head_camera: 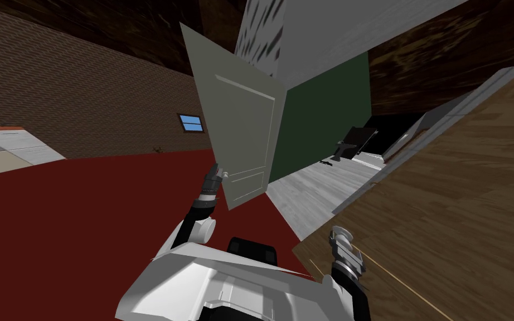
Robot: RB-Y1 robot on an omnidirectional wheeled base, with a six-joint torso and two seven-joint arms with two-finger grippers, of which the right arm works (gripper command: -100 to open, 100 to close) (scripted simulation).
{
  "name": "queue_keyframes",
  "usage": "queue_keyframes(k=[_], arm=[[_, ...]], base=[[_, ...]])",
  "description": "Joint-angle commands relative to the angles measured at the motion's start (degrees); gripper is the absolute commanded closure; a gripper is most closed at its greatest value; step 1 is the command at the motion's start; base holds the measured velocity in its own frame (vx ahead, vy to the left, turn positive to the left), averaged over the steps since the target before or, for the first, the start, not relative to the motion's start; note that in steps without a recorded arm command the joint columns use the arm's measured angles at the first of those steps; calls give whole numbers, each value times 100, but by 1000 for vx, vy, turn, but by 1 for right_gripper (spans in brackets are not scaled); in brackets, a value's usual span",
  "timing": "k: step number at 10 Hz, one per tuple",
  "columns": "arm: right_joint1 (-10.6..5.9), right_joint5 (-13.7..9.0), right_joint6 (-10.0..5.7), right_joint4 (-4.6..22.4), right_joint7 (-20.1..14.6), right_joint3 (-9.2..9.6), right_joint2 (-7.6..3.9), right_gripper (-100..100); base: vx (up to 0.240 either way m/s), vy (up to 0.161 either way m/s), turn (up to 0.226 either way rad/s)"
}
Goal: Pull the door open
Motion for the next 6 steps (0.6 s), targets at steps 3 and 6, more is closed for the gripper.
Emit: queue_keyframes(k=[3, 6], arm=[[0, 0, 0, 0, 0, 0, 0, 100], [0, 0, 0, 0, 0, 0, 0, 100]], base=[[8, -2, -1], [-7, 0, 5]])
